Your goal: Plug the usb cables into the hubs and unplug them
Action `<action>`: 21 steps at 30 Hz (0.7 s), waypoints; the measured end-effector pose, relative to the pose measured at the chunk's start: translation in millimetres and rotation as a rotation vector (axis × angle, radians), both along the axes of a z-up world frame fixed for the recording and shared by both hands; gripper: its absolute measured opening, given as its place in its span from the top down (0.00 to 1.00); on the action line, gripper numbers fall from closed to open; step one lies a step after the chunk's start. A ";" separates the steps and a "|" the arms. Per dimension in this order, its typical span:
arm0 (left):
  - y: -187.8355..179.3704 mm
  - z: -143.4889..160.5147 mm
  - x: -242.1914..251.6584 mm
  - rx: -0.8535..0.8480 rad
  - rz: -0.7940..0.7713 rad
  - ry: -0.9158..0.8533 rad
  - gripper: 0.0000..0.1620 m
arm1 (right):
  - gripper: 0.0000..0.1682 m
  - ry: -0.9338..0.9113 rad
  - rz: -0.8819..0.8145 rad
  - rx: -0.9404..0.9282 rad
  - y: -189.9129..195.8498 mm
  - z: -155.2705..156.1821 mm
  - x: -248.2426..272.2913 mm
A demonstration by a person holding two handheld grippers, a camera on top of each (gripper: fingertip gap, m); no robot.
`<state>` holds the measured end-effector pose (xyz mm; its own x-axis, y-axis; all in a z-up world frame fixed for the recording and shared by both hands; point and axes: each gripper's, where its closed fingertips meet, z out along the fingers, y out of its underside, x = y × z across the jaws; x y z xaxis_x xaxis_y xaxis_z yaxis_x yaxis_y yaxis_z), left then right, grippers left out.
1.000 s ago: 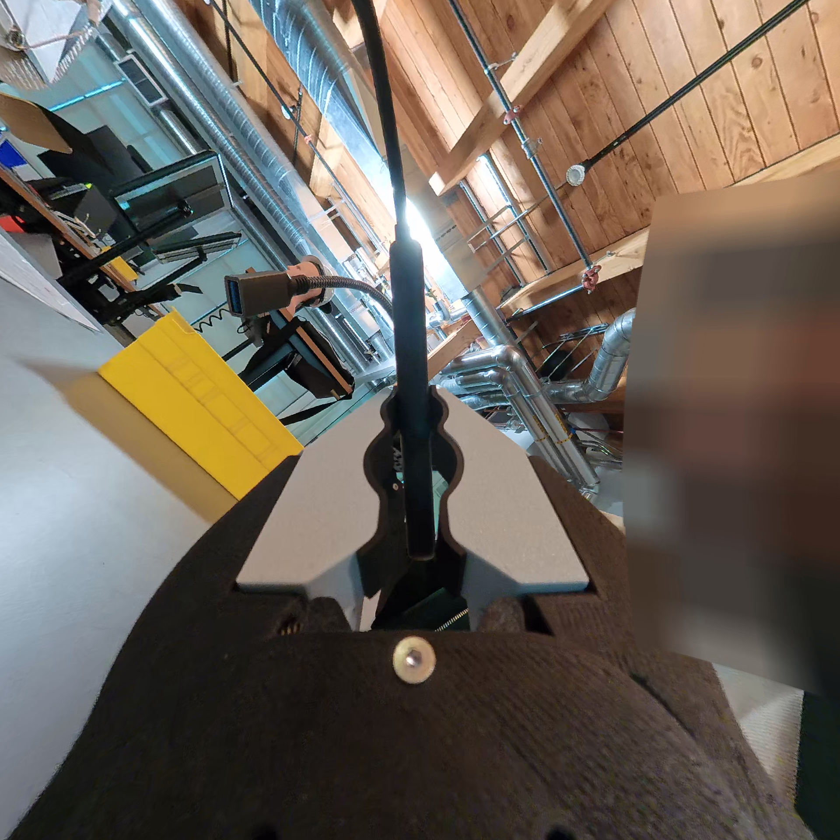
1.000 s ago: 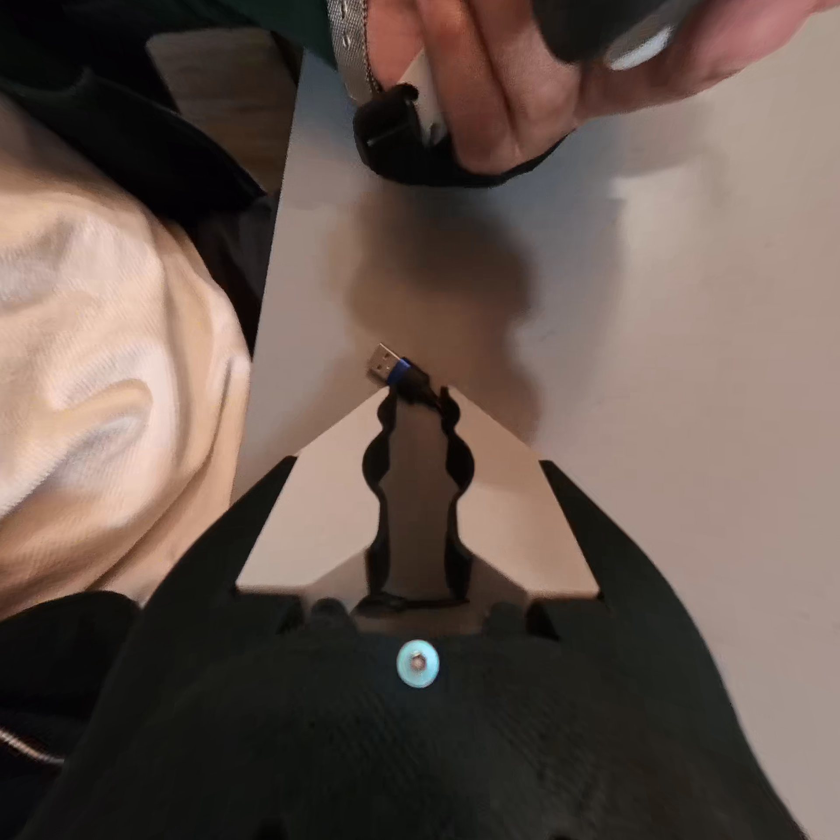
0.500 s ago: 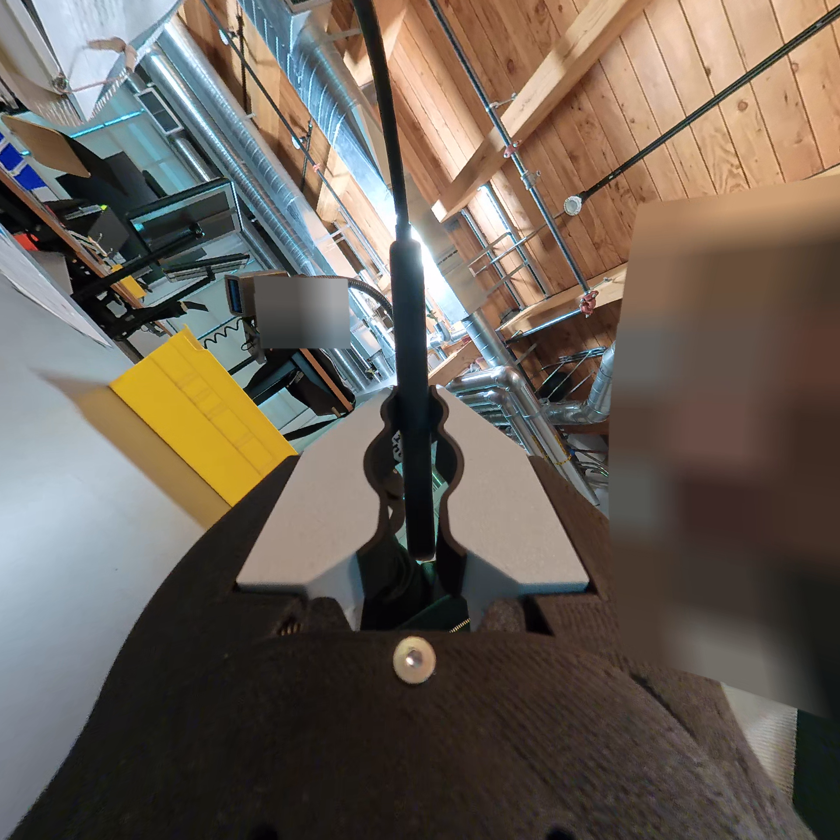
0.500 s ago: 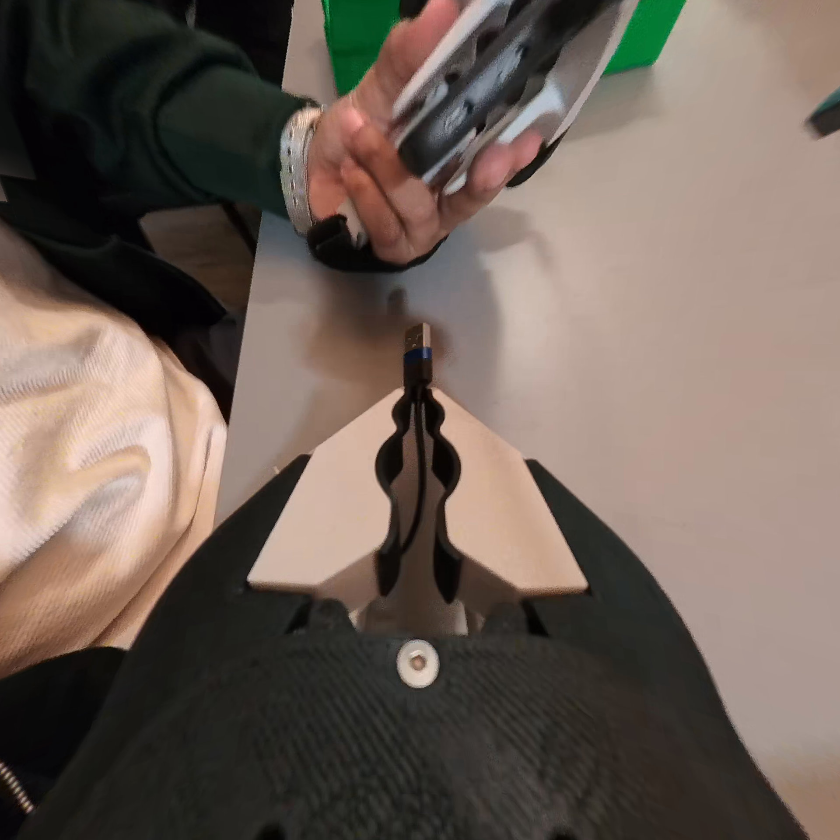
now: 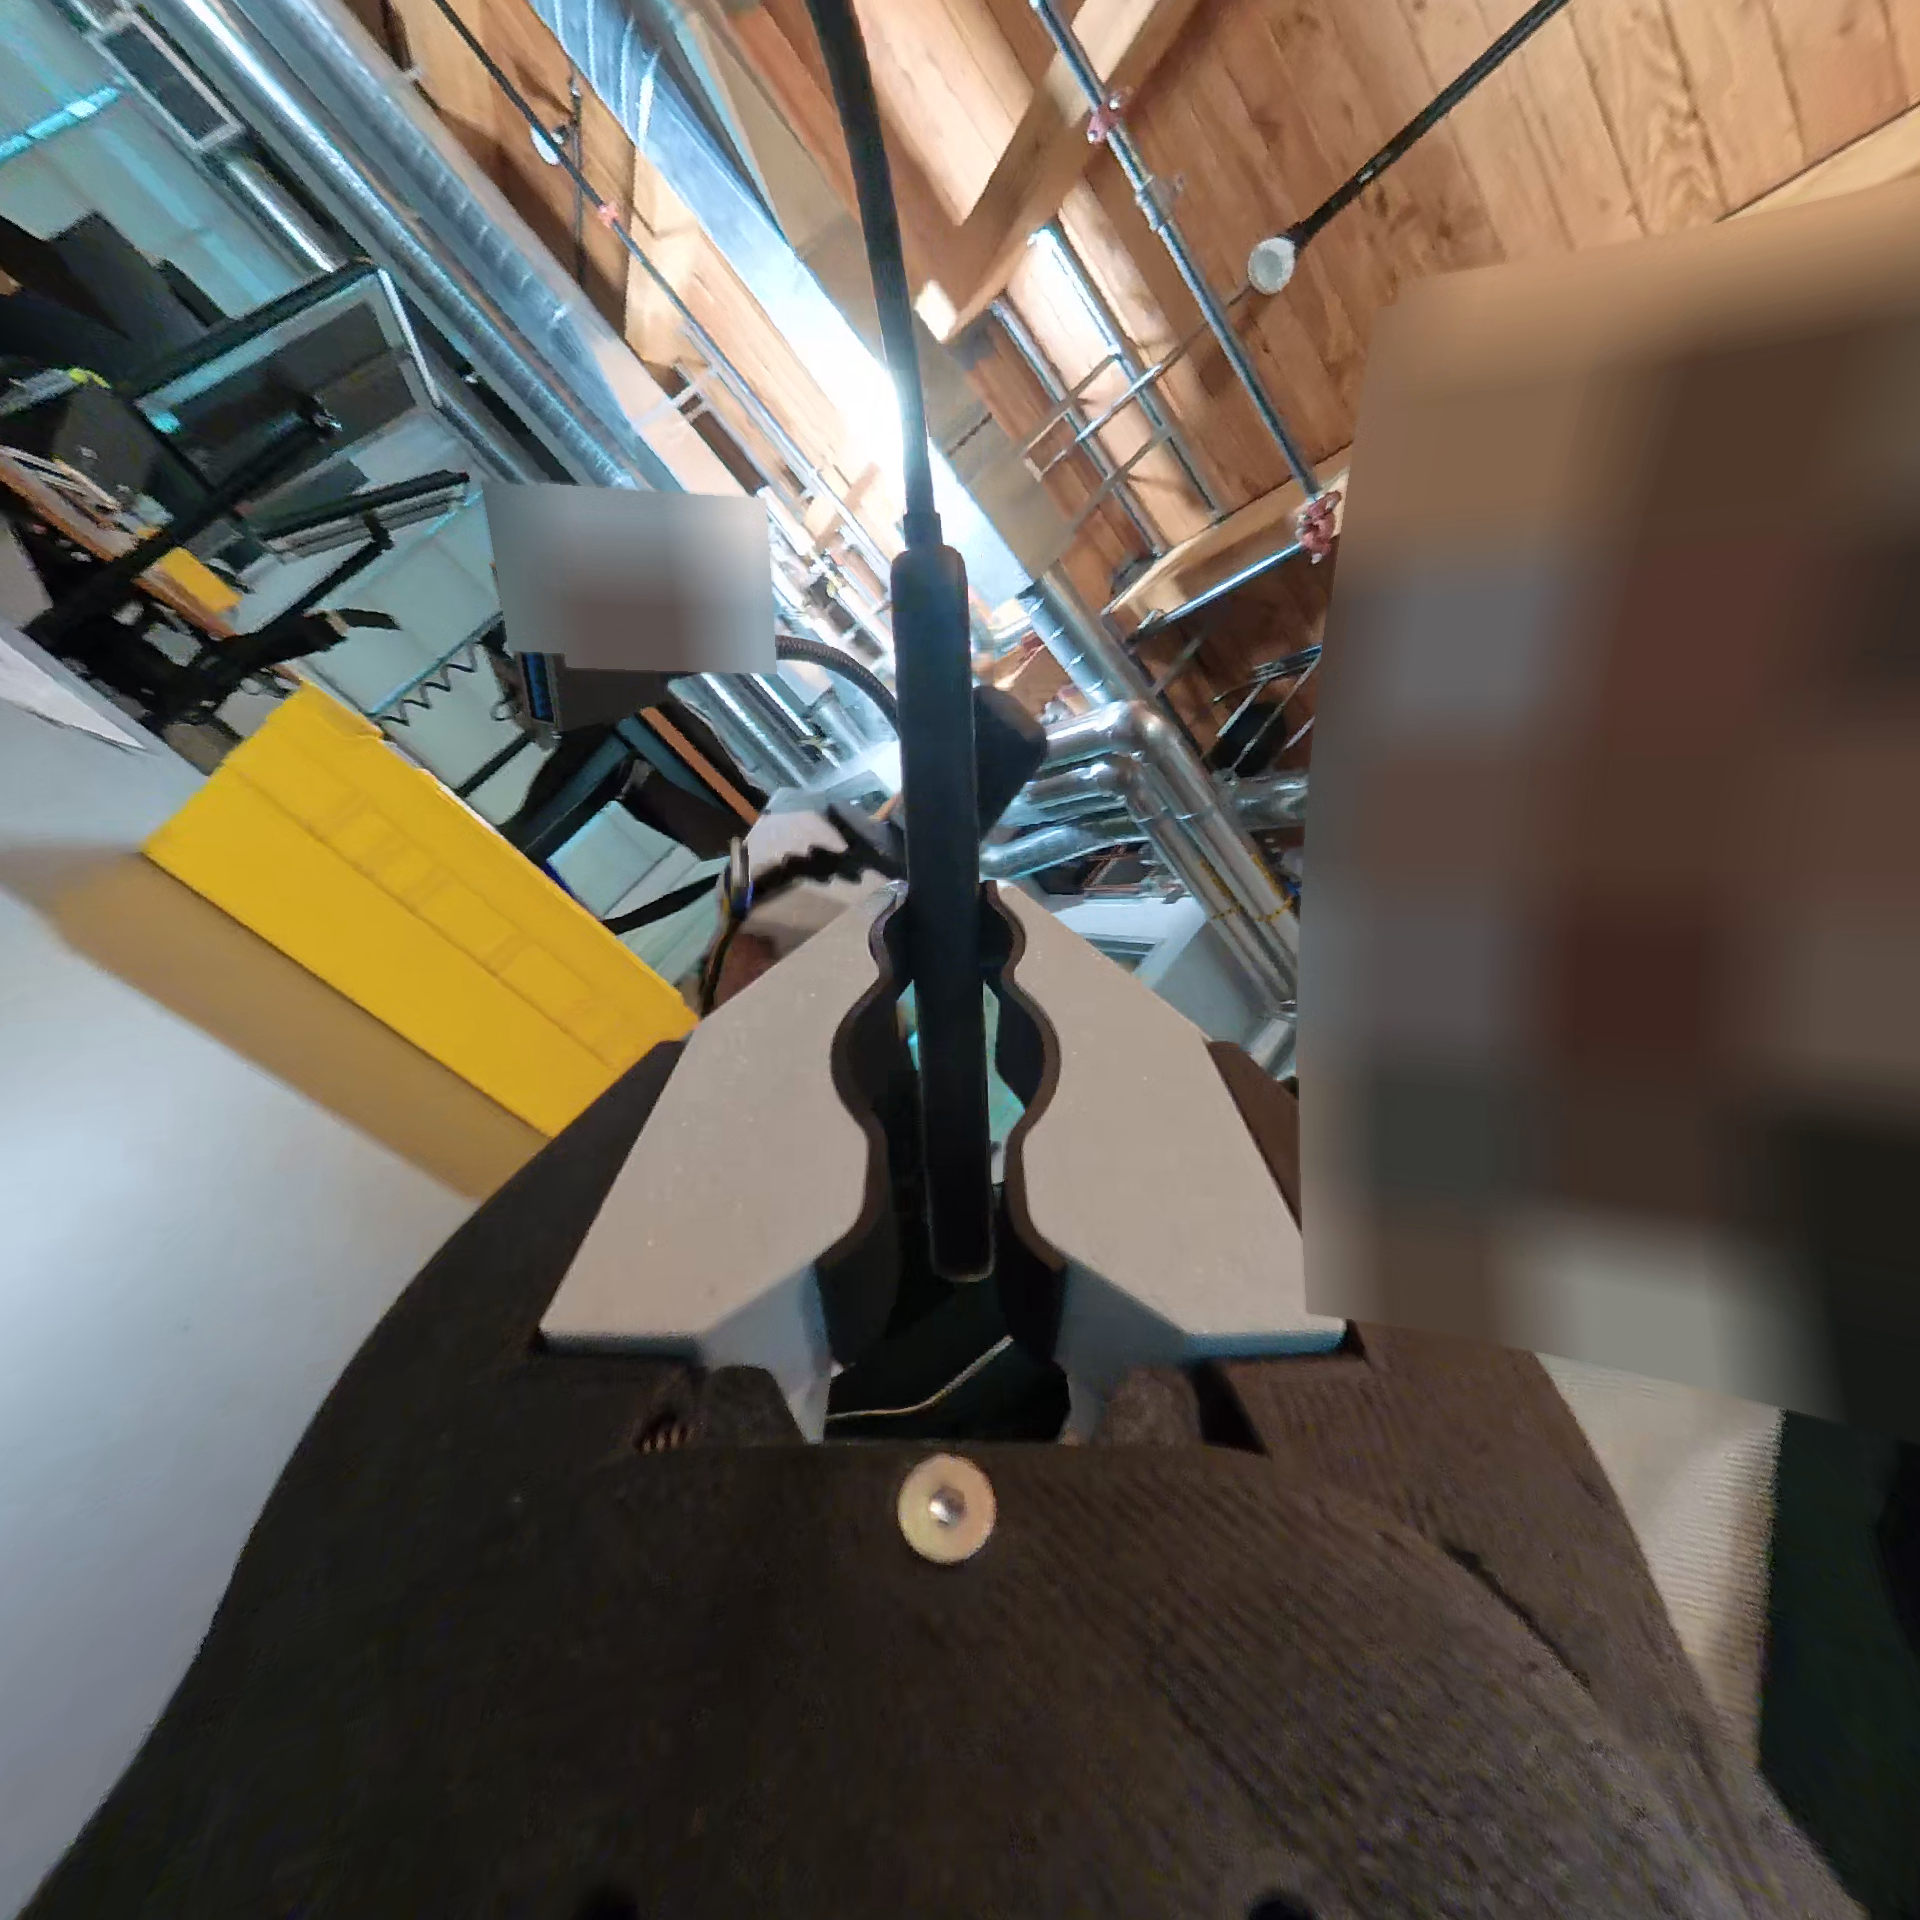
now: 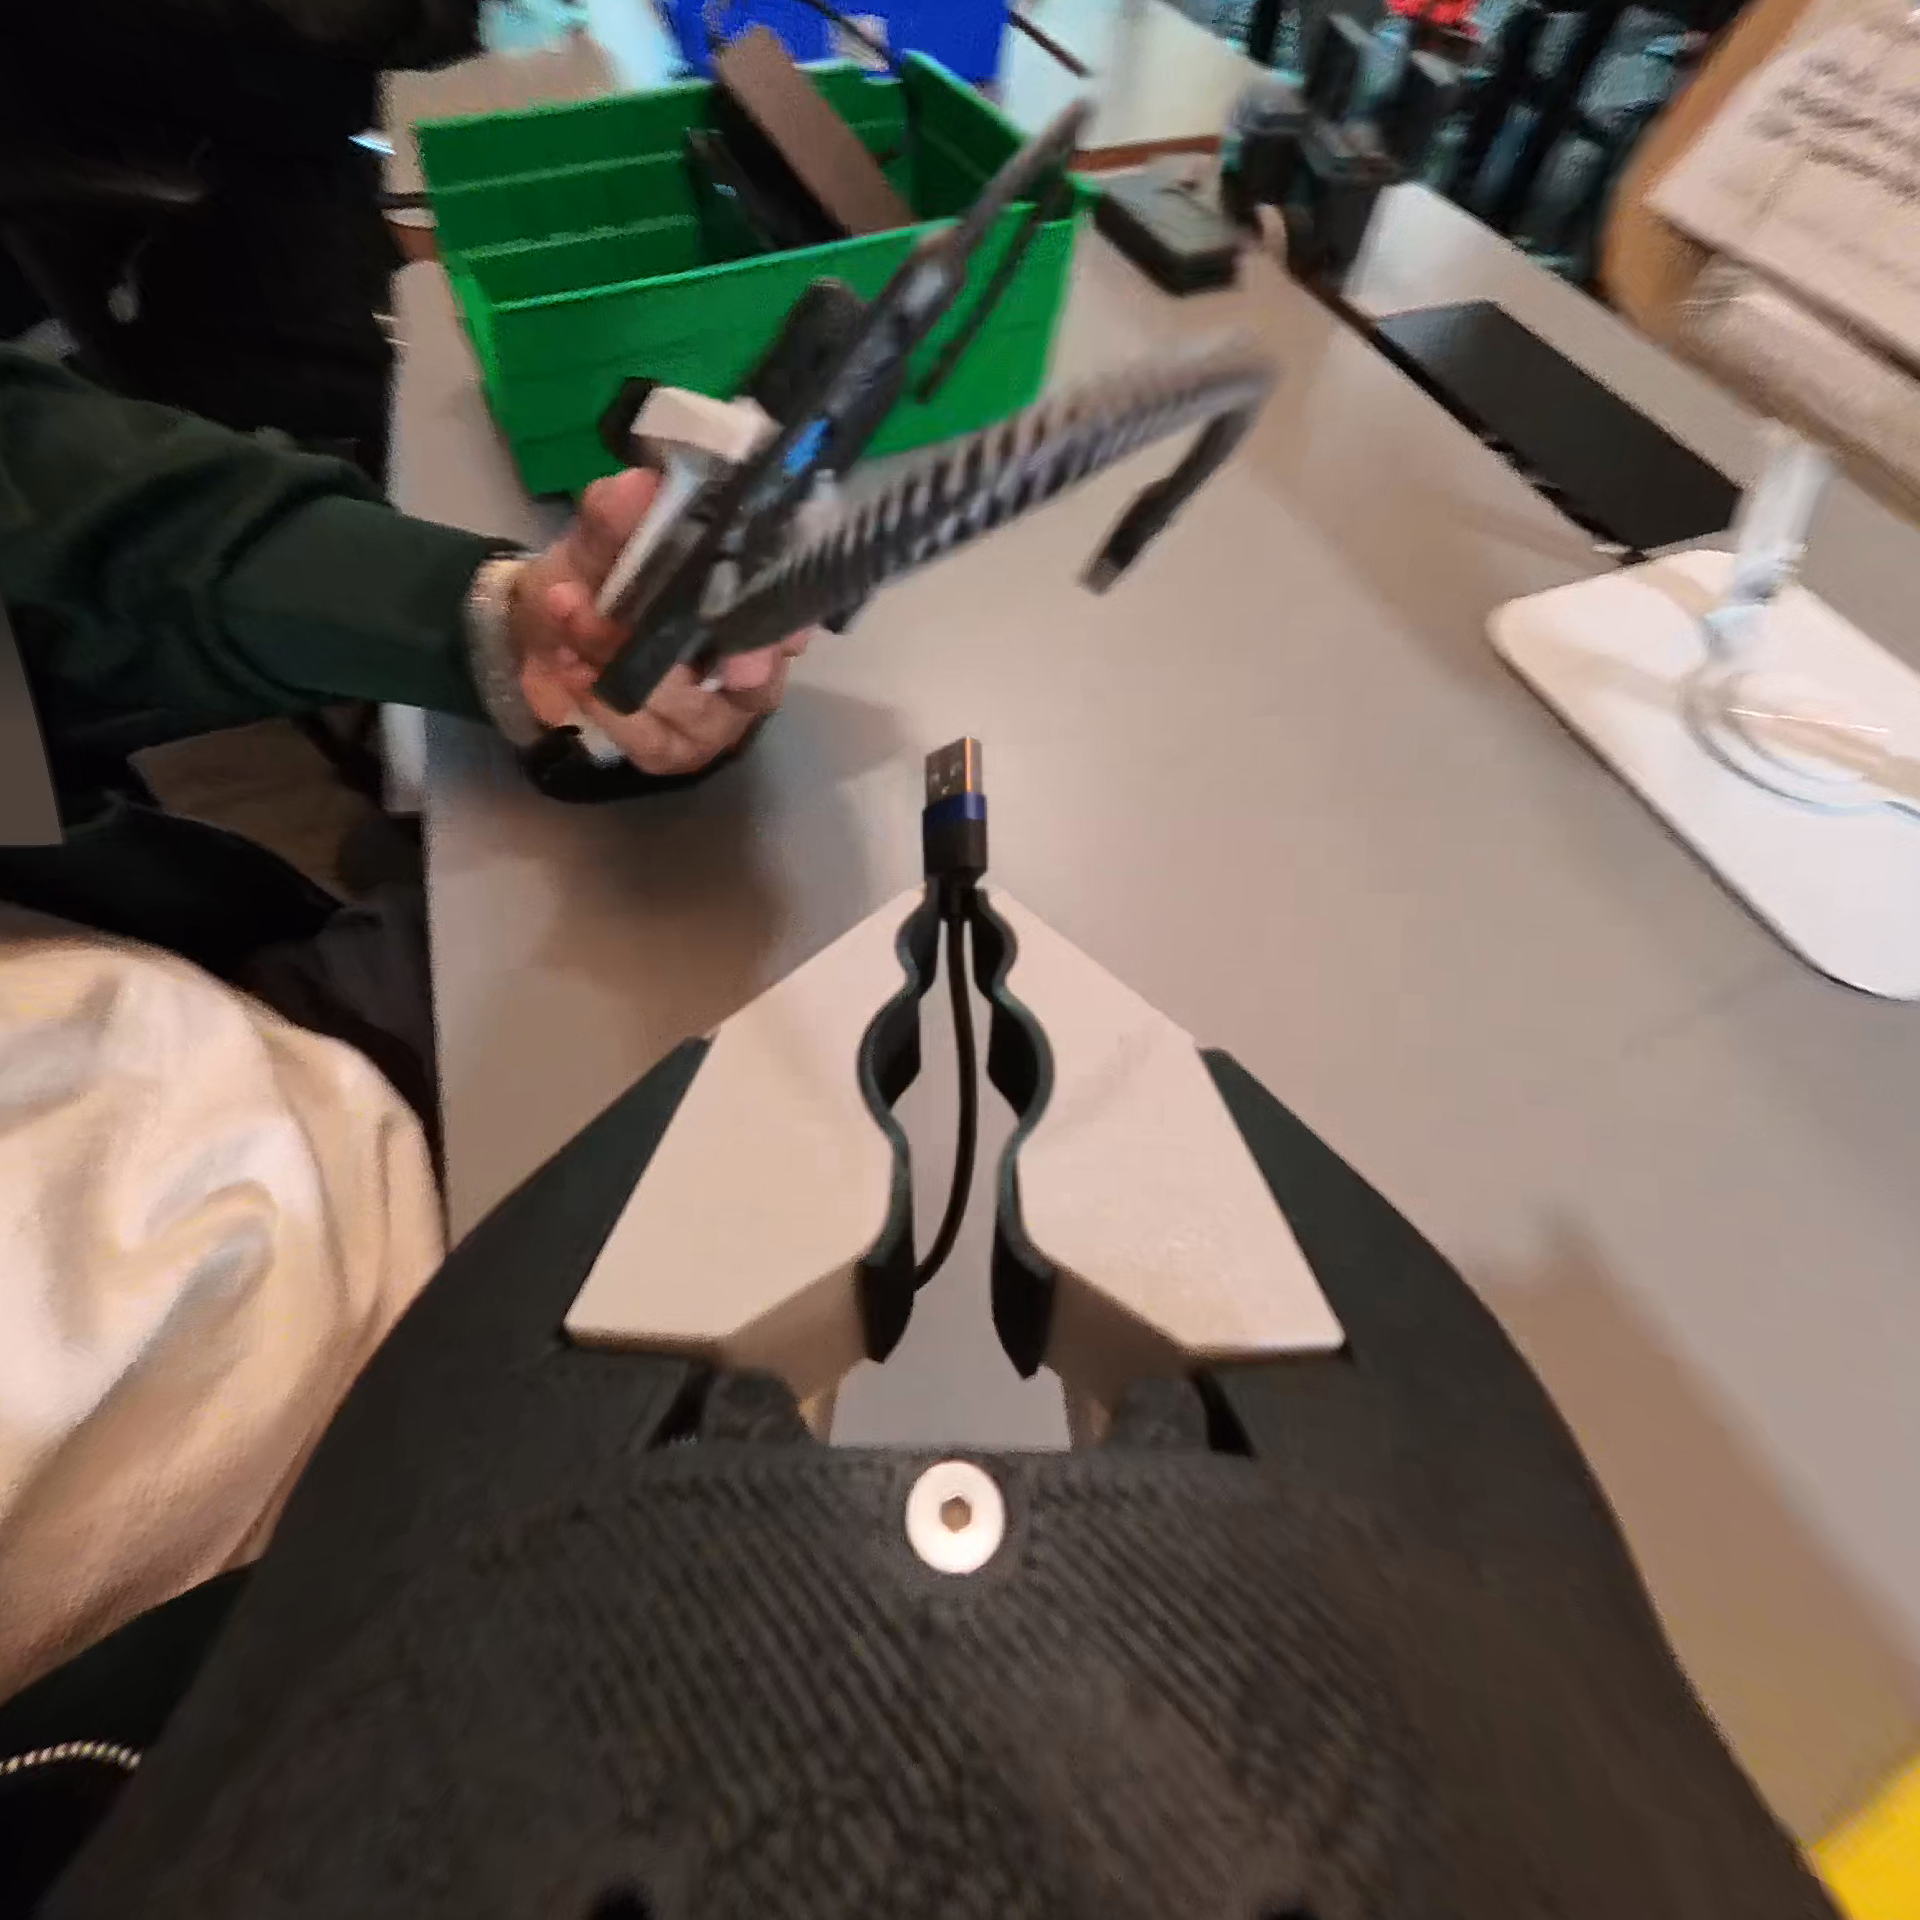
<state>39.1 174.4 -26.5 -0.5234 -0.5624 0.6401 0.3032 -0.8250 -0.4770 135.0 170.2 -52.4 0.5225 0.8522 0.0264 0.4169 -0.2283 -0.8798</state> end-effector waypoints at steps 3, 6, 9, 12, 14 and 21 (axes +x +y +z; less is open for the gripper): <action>7.6 -7.5 2.8 0.014 0.066 0.071 0.95 | 0.97 -0.038 -0.184 0.045 17.3 24.0 38.8; 16.7 -24.3 10.0 0.020 0.134 0.201 0.95 | 0.98 -0.017 -0.257 0.121 18.2 55.2 62.8; 14.7 -36.4 18.9 0.083 0.166 0.313 0.95 | 0.98 0.029 -0.164 0.122 -0.2 73.4 52.4; 0.2 -41.5 29.3 0.210 0.163 0.391 0.95 | 0.98 0.026 -0.002 -0.026 -25.5 59.2 22.4; -13.1 -44.3 36.0 0.306 0.143 0.429 0.95 | 0.98 -0.035 0.051 -0.100 -34.2 37.9 7.6; -47.3 -46.7 46.8 0.429 0.024 0.429 0.95 | 0.97 -0.187 0.098 -0.230 -43.1 -16.2 -13.3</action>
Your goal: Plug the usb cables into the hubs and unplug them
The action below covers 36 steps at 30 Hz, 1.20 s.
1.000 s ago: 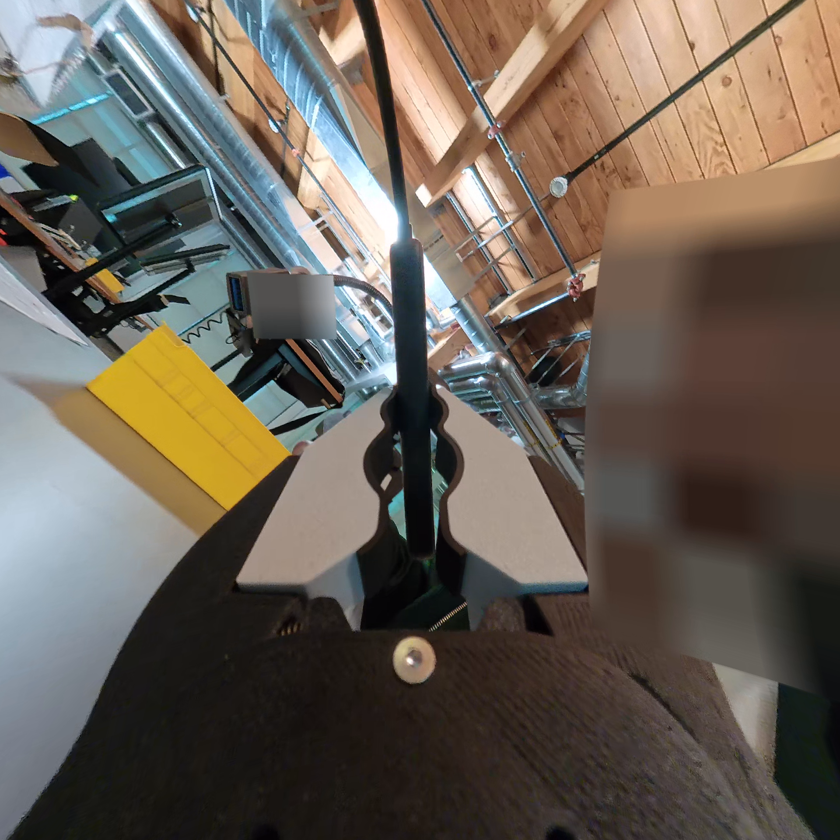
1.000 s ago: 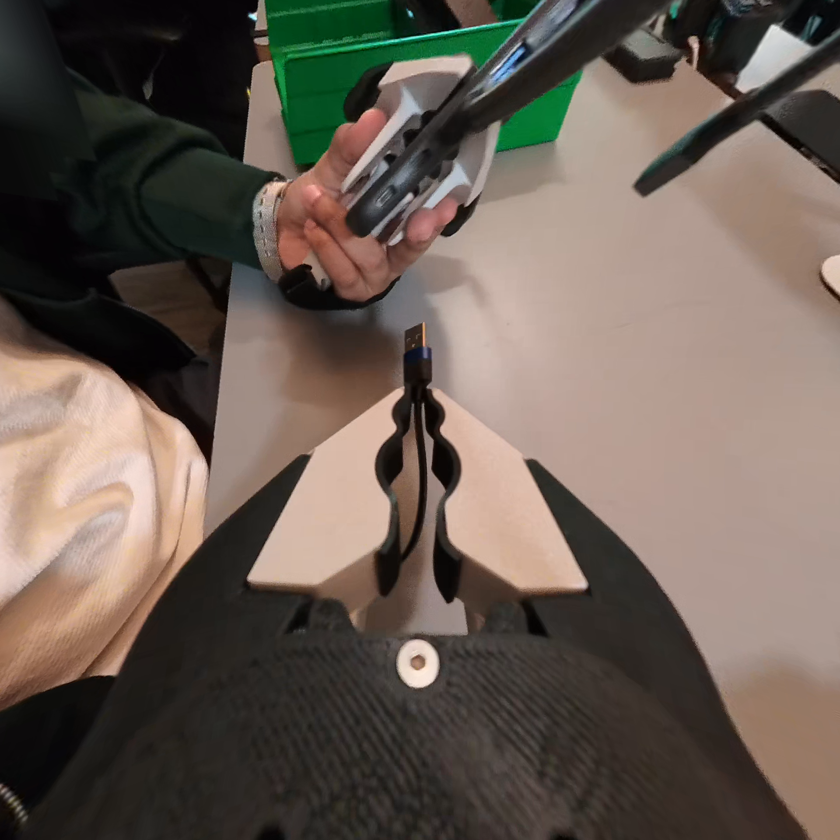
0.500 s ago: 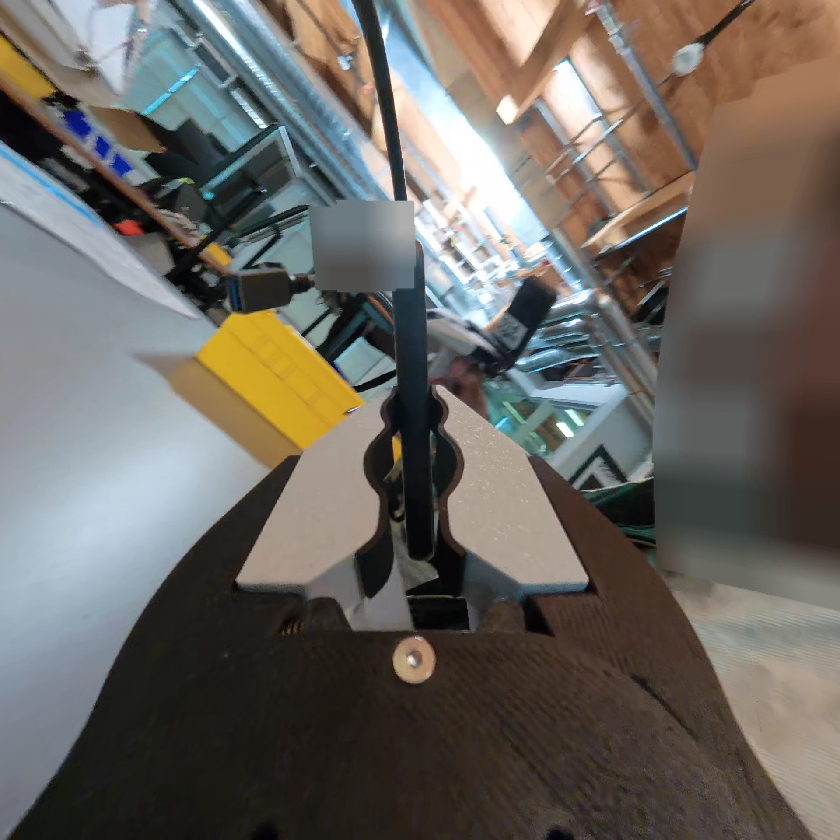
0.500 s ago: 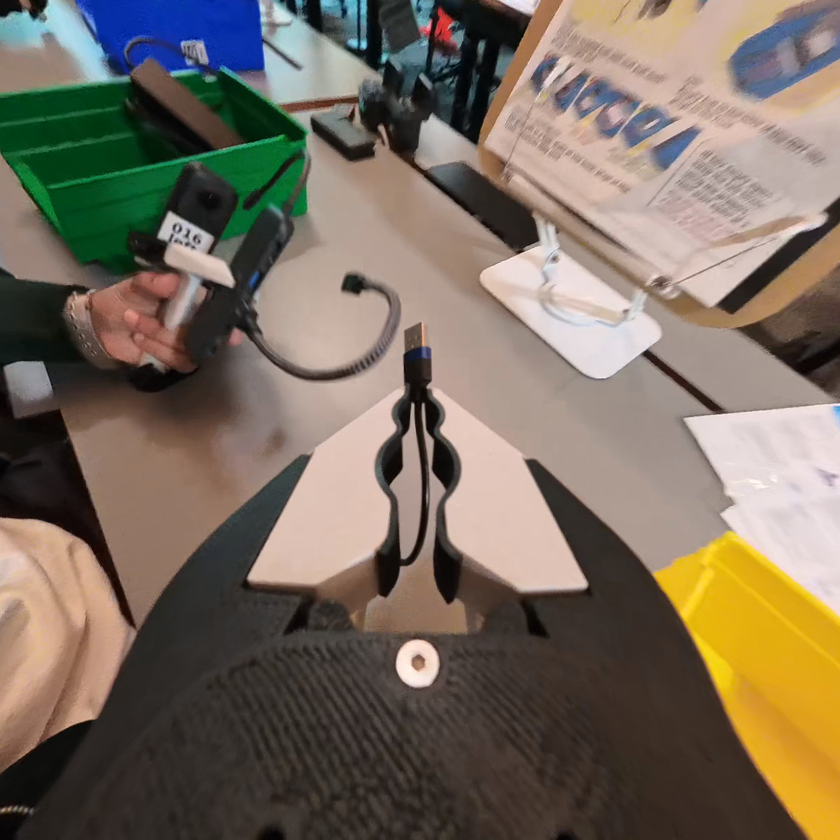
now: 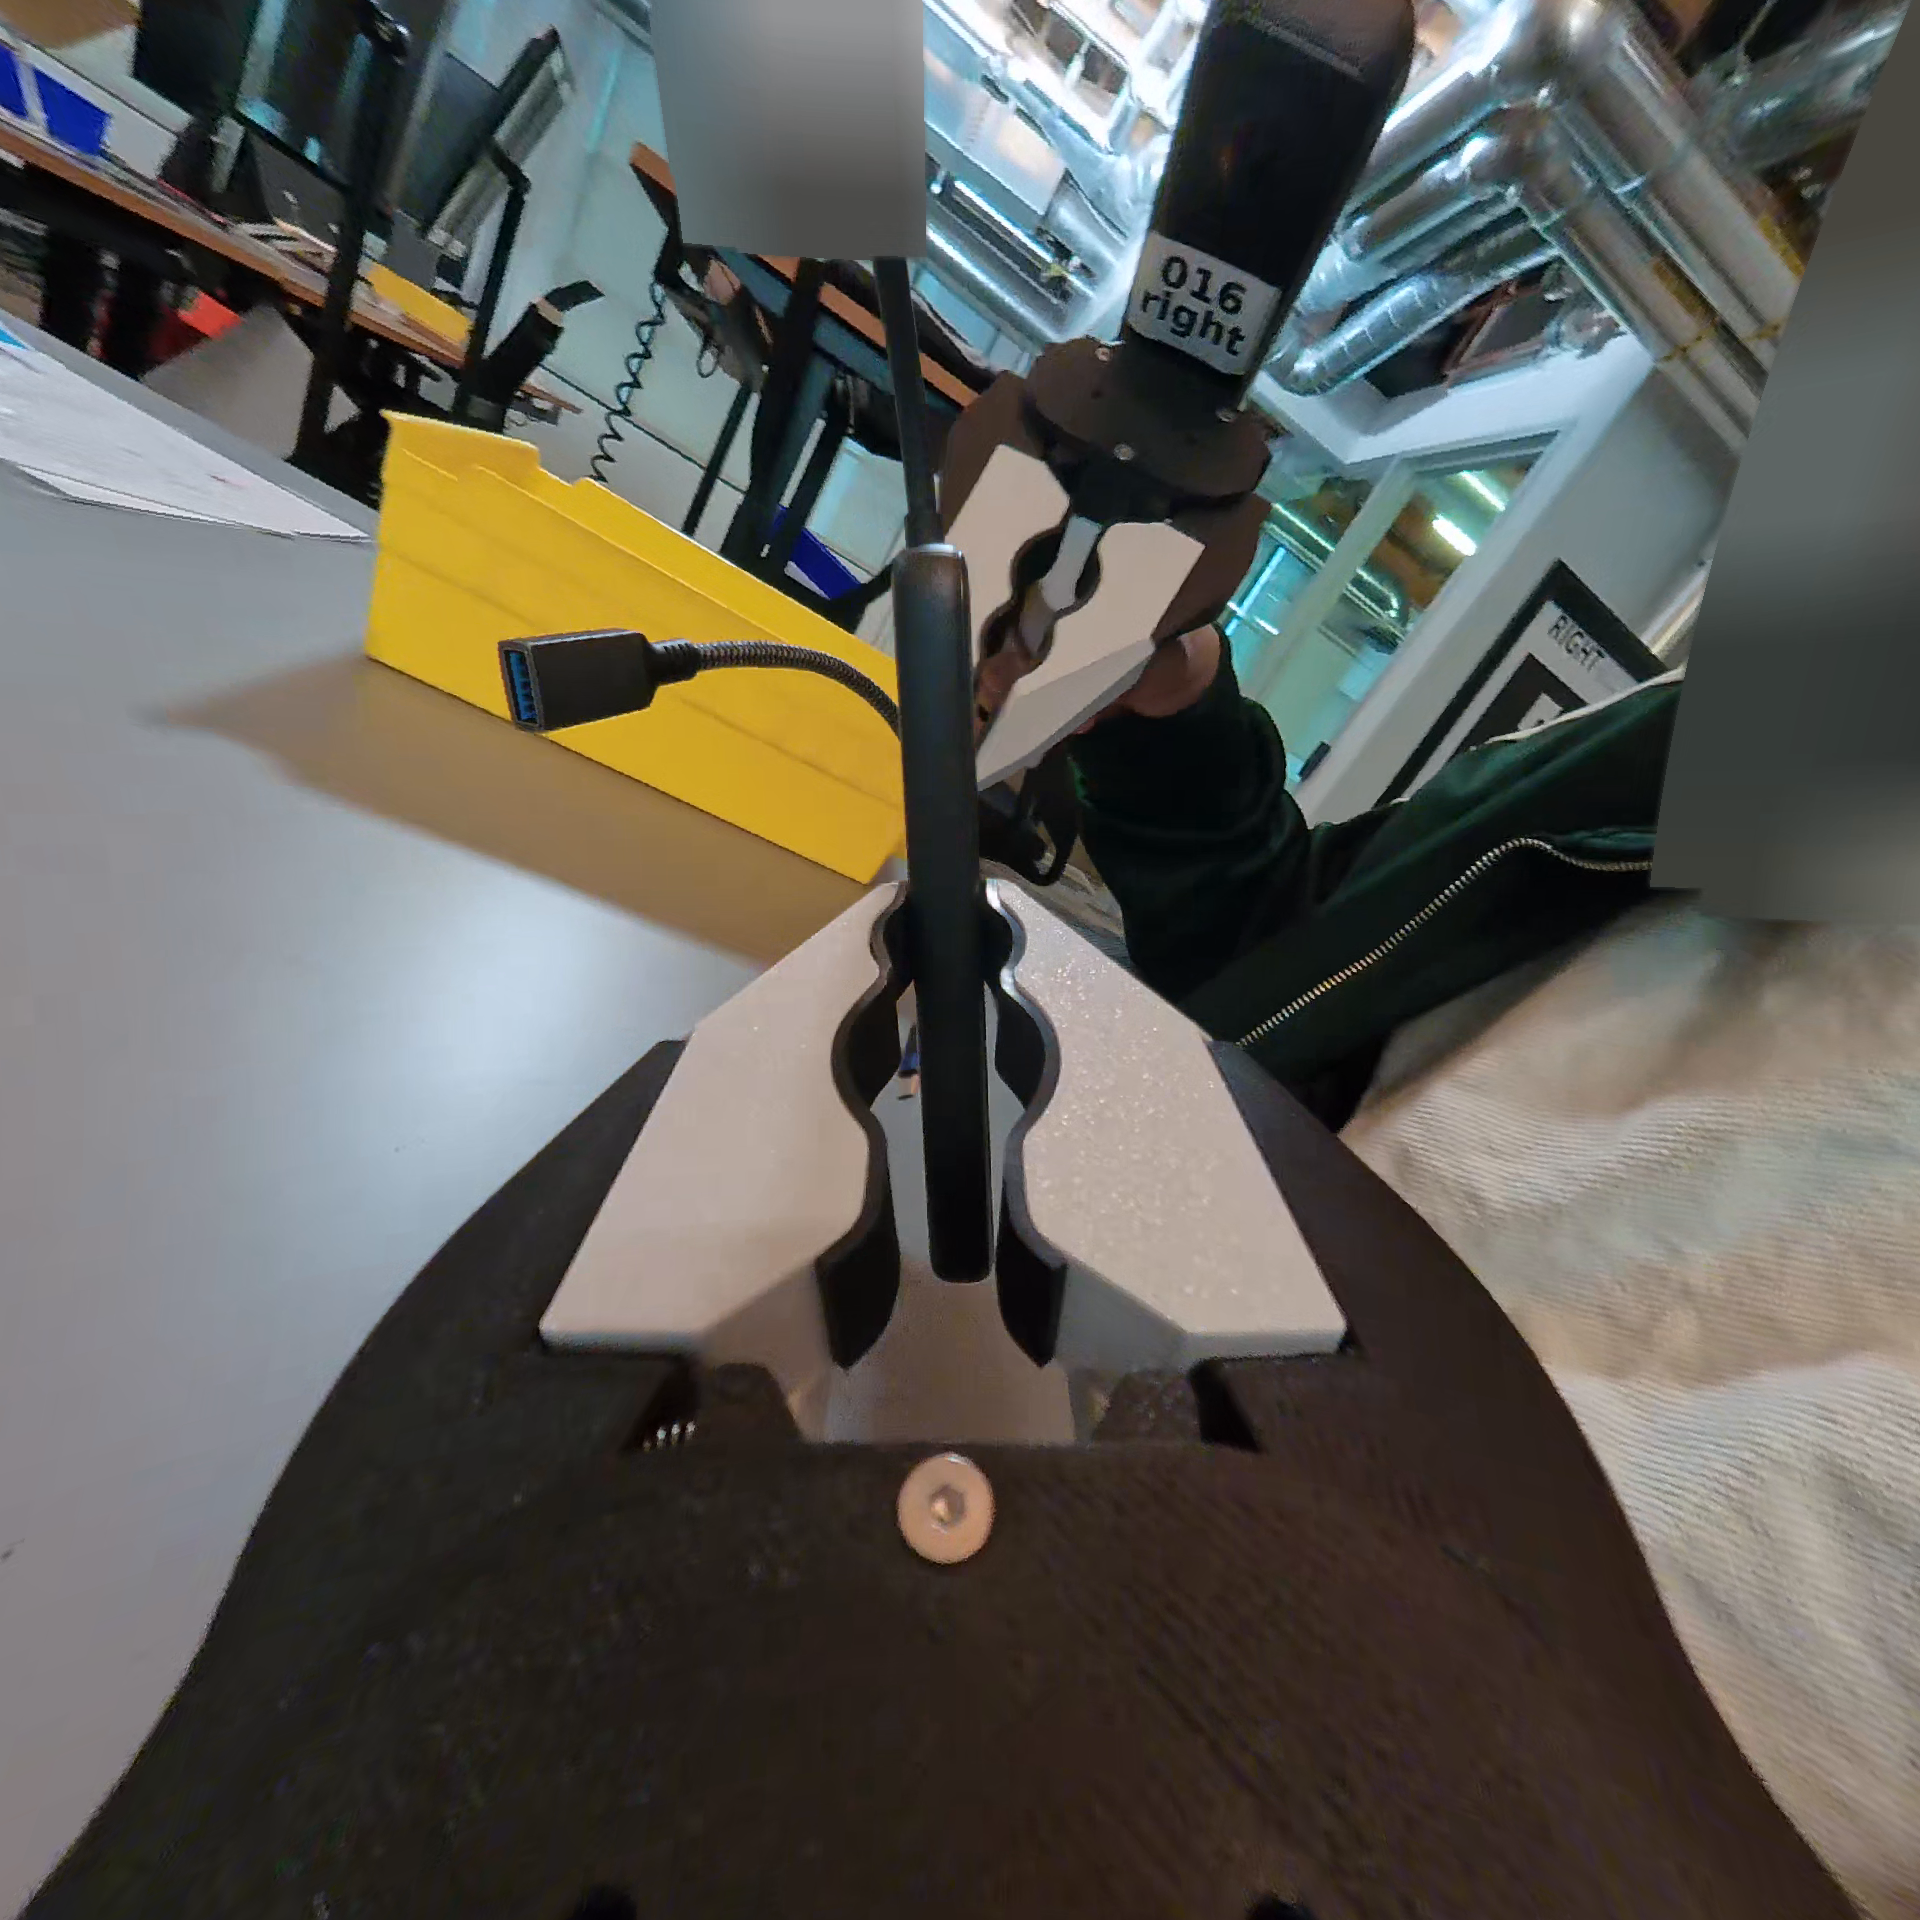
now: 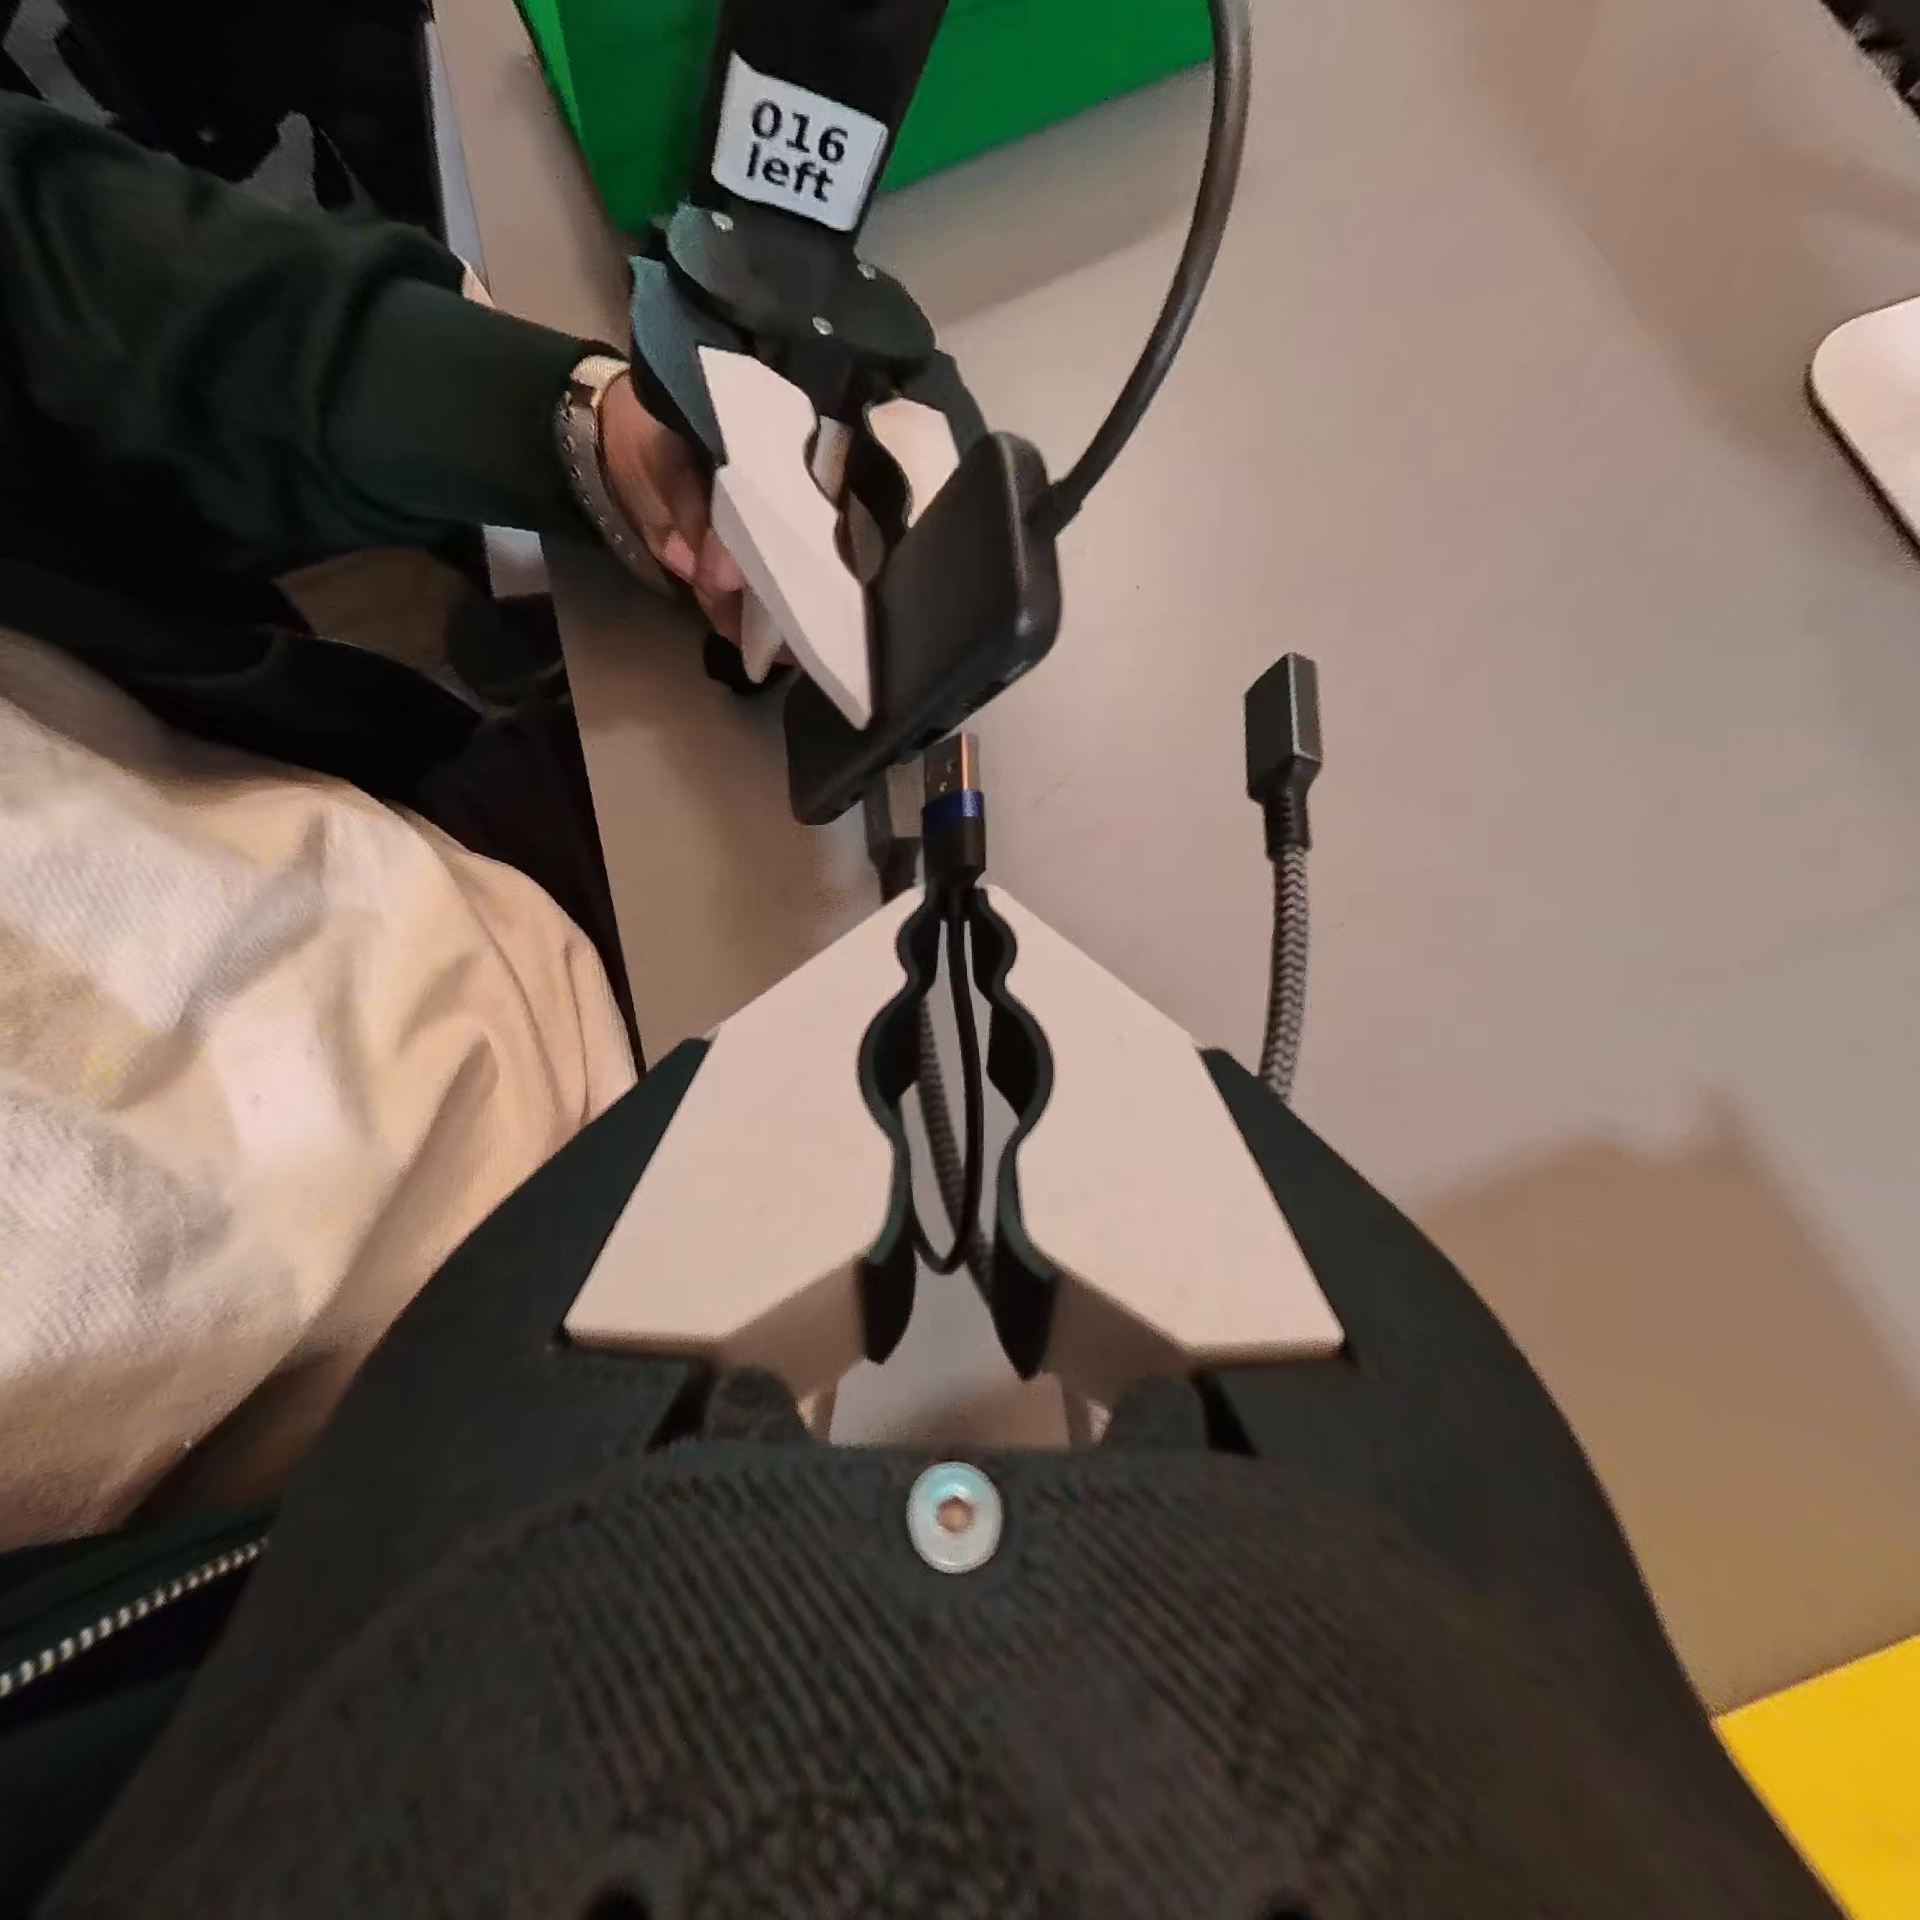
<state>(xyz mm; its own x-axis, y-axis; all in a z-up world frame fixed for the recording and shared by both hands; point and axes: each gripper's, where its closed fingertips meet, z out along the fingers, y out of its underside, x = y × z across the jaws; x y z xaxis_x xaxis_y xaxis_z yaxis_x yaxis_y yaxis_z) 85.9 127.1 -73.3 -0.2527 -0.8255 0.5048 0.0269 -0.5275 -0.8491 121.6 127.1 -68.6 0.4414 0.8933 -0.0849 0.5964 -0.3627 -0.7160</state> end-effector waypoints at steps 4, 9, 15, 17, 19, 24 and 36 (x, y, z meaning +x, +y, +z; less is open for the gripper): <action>-3.4 1.2 -0.3 -0.005 -0.020 -0.009 0.95 | 0.97 0.006 0.011 -0.014 -2.3 -2.8 -3.9; -1.2 3.4 -2.0 -0.030 -0.022 -0.027 0.95 | 0.98 0.034 0.030 -0.014 -5.0 -1.0 -7.3; -0.5 9.4 -5.8 -0.121 -0.066 -0.077 0.95 | 0.97 0.069 0.049 0.033 -5.9 6.8 -12.1; 0.2 10.6 -6.4 -0.141 -0.071 -0.087 0.95 | 0.97 0.066 0.042 0.048 -5.0 8.1 -12.5; 0.8 10.8 -6.8 -0.146 -0.070 -0.089 0.95 | 0.97 0.055 0.035 0.058 -4.1 7.3 -12.9; 3.4 11.6 -8.2 -0.178 -0.074 -0.098 0.95 | 0.97 0.050 0.041 0.101 -2.9 8.3 -15.0; 2.1 9.9 -7.9 -0.186 -0.085 -0.089 0.95 | 0.97 0.075 0.047 0.103 -3.7 7.9 -19.9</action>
